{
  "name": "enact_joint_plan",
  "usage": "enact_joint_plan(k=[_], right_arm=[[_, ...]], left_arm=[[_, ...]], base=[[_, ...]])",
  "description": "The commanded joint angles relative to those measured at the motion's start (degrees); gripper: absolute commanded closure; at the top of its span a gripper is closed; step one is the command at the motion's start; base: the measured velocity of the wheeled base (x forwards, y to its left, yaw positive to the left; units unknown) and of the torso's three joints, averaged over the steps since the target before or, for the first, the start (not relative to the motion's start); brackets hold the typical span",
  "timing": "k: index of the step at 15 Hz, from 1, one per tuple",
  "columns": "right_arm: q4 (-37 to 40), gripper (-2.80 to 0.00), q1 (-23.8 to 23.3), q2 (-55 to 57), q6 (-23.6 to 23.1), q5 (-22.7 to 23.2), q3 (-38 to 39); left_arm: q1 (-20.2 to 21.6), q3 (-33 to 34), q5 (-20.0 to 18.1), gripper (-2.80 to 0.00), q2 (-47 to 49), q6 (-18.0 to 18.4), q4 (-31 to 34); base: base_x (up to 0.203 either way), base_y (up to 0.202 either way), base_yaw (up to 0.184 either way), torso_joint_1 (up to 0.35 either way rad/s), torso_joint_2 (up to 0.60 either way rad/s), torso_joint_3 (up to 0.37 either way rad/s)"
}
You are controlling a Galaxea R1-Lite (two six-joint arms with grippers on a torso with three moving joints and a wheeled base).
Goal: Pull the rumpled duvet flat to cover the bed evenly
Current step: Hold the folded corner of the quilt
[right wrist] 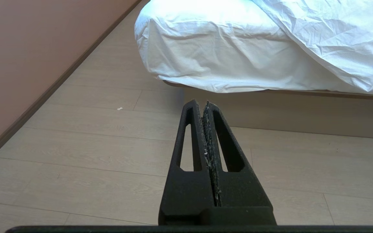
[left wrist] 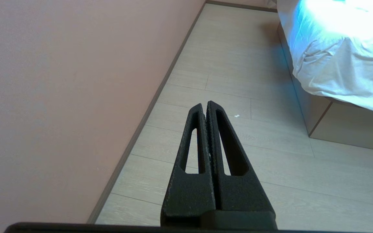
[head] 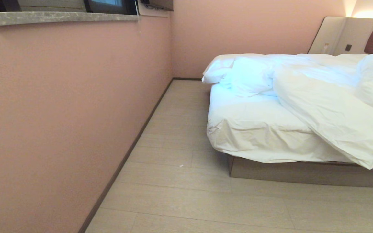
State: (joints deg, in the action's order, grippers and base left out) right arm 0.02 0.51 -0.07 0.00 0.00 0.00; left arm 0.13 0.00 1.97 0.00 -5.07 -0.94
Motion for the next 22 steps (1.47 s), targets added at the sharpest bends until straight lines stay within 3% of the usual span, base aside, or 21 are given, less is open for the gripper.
enact_joint_plan(k=[1, 7, 22], right_arm=[[-0.02, 0.0, 0.02, 0.07, 0.0, 0.0, 0.0], [-0.02, 0.0, 0.02, 0.07, 0.0, 0.0, 0.0], [-0.02, 0.0, 0.02, 0.07, 0.0, 0.0, 0.0]], left_arm=[[0.04, 0.0, 0.05, 0.0, 0.0, -0.03, -0.03], [0.03, 0.0, 0.05, 0.0, 0.0, -0.12, -0.03], [-0.05, 0.0, 0.05, 0.0, 0.0, -0.12, -0.03]], base=[[0.0, 0.0, 0.0, 0.0, 0.0, 0.0], [0.018, 0.0, -0.001, 0.0, 0.0, 0.001], [0.196, 0.0, 0.0, 0.002, 0.0, 0.002]])
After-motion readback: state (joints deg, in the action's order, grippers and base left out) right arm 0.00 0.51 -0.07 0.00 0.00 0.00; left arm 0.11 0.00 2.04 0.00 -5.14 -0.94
